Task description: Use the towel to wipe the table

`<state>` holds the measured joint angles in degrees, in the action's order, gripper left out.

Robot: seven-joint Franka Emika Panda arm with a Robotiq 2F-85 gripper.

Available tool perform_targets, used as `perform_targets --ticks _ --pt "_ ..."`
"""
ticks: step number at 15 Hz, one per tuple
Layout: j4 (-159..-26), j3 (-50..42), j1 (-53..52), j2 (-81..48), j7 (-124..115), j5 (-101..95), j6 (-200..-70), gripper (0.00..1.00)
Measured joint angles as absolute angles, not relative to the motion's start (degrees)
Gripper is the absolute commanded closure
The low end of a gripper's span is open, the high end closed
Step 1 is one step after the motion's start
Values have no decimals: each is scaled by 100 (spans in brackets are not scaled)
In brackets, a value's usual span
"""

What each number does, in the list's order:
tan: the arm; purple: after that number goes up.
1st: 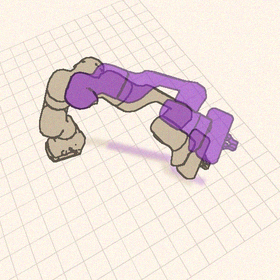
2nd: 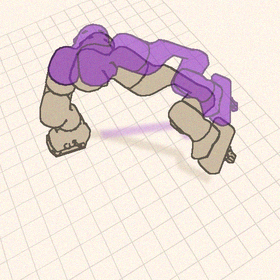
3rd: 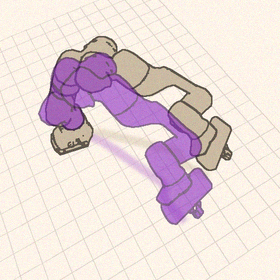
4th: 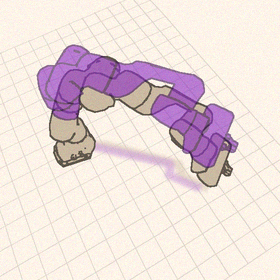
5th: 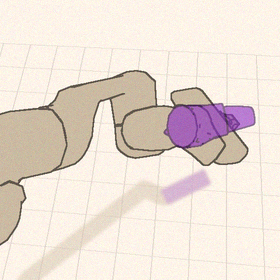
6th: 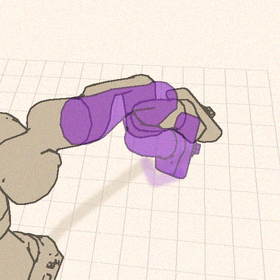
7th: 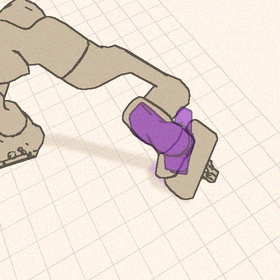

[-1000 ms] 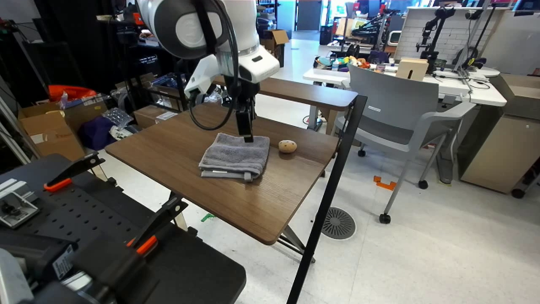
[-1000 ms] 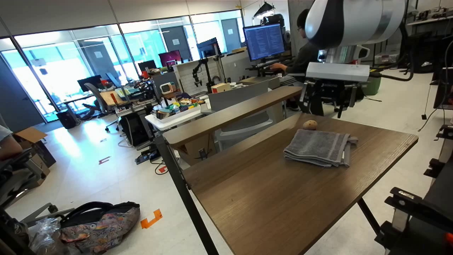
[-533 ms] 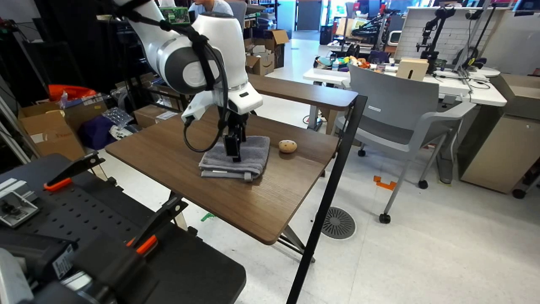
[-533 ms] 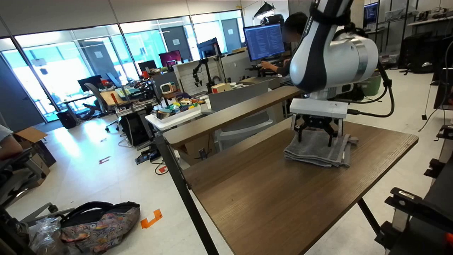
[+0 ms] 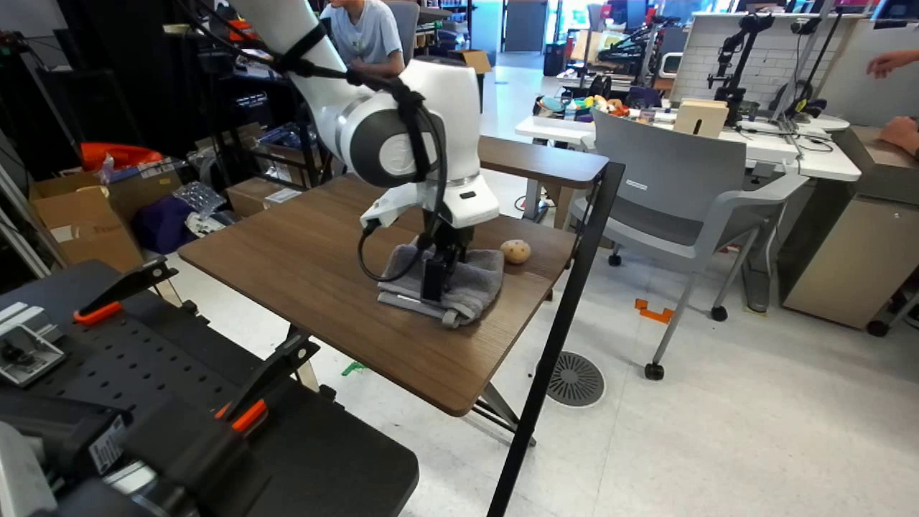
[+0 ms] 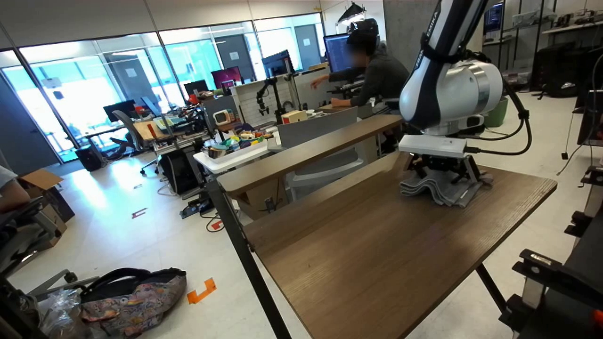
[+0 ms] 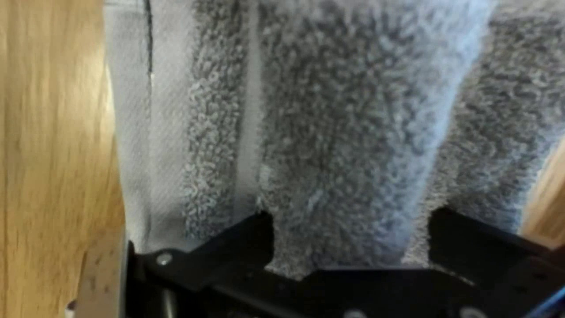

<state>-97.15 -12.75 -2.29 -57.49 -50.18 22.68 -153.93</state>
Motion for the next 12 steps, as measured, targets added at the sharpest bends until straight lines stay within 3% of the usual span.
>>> perform_targets --ticks 7,12 --pt "-8539 -1383 735 -6217 -5413 2149 -14243 0" --pt "-9326 -1215 477 -5799 -4708 1618 -14476 0"
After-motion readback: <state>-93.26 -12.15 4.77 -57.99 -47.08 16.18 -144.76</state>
